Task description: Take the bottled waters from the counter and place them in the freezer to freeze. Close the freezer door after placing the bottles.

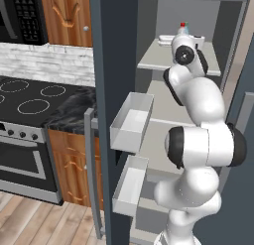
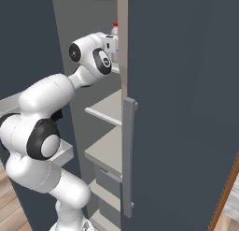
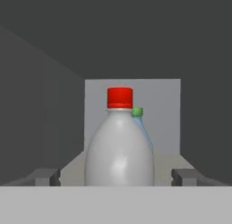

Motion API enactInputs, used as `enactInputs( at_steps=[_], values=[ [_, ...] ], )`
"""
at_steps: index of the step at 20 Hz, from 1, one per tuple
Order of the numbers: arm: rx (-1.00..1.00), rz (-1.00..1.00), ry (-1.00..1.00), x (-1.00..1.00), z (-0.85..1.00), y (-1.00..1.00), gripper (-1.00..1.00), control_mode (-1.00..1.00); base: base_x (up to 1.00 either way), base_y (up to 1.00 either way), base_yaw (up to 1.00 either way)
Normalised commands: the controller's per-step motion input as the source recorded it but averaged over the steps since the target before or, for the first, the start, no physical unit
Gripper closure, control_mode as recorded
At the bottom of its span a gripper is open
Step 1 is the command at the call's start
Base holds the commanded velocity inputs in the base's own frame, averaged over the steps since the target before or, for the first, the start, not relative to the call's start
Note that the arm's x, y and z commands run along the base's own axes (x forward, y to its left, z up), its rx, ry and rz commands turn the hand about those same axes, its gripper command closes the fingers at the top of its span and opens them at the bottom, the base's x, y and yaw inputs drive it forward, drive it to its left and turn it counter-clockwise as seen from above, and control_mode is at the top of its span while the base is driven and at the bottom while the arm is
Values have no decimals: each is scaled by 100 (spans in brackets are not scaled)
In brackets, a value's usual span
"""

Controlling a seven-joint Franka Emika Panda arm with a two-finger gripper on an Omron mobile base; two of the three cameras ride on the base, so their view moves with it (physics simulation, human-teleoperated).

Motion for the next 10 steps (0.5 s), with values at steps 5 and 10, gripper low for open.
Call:
enactInputs(
  at_steps=[5,10],
  values=[
    [5,0,11,-14,17,0,-100,-100,0,0,0],
    [13,0,11,-37,33,0,-100,-100,0,0,0]
  ],
)
